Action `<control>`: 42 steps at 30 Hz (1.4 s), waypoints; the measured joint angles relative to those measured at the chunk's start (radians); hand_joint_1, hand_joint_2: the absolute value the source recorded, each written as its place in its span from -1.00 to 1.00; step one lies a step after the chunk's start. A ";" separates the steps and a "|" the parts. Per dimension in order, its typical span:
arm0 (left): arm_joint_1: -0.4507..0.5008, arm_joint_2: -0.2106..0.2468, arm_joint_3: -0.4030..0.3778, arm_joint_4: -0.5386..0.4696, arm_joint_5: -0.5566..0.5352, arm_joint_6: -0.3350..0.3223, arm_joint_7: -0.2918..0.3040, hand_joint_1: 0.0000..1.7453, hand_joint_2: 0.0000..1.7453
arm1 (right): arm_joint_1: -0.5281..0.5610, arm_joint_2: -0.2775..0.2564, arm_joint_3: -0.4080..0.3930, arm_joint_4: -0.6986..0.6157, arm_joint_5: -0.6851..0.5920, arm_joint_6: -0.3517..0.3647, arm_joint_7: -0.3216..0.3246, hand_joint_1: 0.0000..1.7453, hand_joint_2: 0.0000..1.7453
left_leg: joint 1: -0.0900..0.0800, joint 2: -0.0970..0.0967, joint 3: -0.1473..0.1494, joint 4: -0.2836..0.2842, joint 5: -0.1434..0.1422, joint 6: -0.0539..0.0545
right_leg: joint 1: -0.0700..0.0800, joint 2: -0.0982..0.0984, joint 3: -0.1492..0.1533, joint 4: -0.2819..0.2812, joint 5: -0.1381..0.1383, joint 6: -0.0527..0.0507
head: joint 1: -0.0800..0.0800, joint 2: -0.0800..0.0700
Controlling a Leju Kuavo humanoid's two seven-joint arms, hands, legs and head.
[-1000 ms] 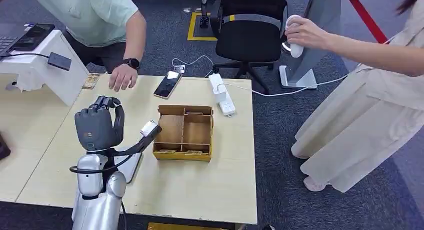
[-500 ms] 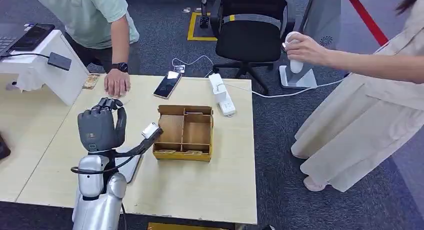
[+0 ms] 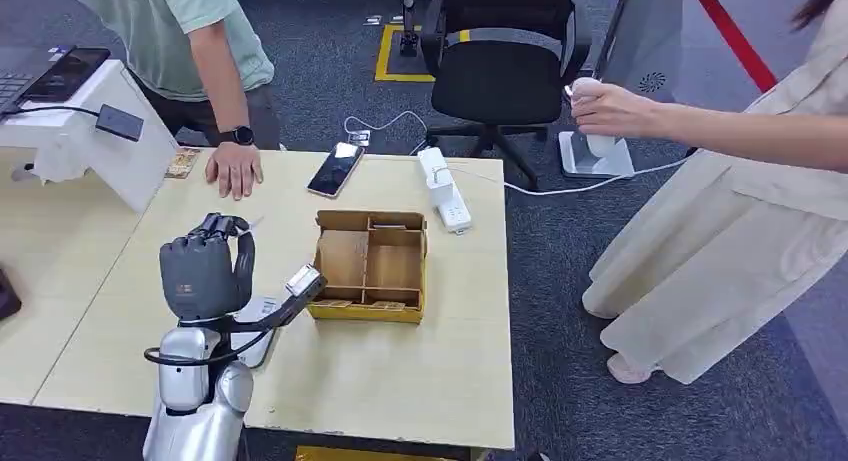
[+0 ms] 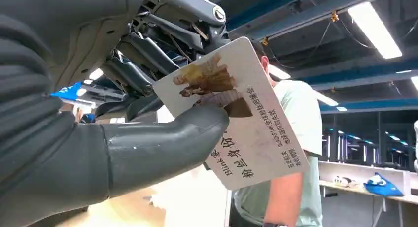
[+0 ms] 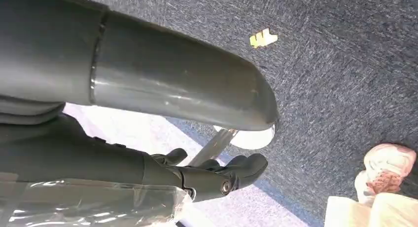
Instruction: Pass the card to the sensor for recognition and then transmit it.
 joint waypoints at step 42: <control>0.006 -0.051 0.211 0.047 0.635 -0.526 0.176 1.00 1.00 | 0.019 0.000 -0.031 -0.039 0.000 0.022 -0.003 -1.00 -1.00 | 0.000 0.000 0.000 0.000 0.000 0.000 | 0.000 0.000 0.000 0.000 0.000 0.000 | 0.000 0.000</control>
